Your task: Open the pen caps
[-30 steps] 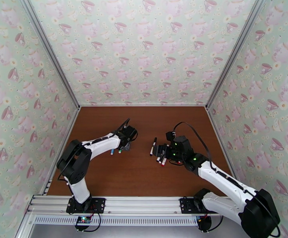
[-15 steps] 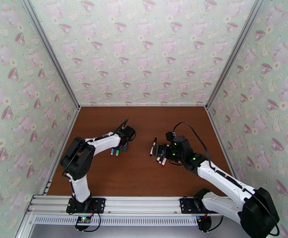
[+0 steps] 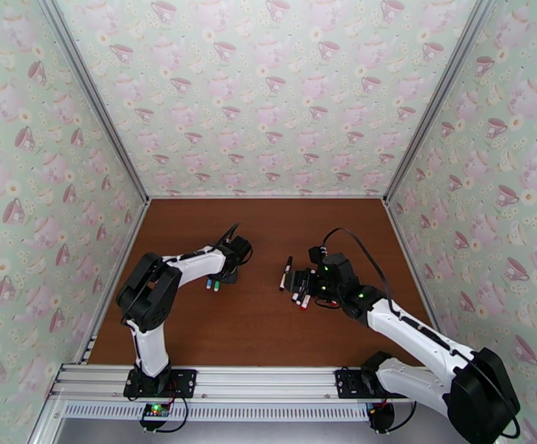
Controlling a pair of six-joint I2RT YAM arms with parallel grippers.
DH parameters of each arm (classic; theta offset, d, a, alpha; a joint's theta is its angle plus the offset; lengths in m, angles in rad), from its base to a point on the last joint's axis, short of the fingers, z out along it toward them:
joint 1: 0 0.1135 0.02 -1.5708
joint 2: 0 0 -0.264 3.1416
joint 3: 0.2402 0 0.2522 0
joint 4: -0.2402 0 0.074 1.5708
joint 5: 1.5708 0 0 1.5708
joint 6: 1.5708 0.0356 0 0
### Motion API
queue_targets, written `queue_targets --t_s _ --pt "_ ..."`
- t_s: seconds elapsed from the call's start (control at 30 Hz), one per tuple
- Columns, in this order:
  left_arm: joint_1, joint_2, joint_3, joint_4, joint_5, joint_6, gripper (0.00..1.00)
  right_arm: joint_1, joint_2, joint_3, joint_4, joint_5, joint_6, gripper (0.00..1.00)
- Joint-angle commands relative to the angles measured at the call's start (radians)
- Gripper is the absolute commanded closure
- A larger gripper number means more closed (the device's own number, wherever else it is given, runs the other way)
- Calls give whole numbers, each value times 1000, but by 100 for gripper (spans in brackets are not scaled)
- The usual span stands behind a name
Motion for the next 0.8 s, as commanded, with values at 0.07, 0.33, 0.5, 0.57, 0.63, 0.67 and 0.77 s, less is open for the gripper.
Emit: queue_targets --t_s 0.07,0.33,0.5,0.57,0.63,0.67,0.77 --pt "-1 -54 22 -20 -8 -15 67 5 14 3 16 16 11 2" --pt "-26 -155 -8 53 187 -24 65 4 5 7 4 21 5 2" --pt "-48 -225 -61 154 393 -70 63 5 -54 9 -73 71 -27 2" --pt "-66 -235 -65 184 447 -73 60 4 -80 7 -101 90 -38 2" --pt "-91 -223 -54 211 486 -74 59 5 -114 -2 -126 109 -45 2" --pt "-103 -212 -47 218 493 -75 58 5 -128 -7 -137 116 -47 3" --pt "-140 -154 -7 240 510 -88 58 5 -170 -21 -169 134 -43 3"
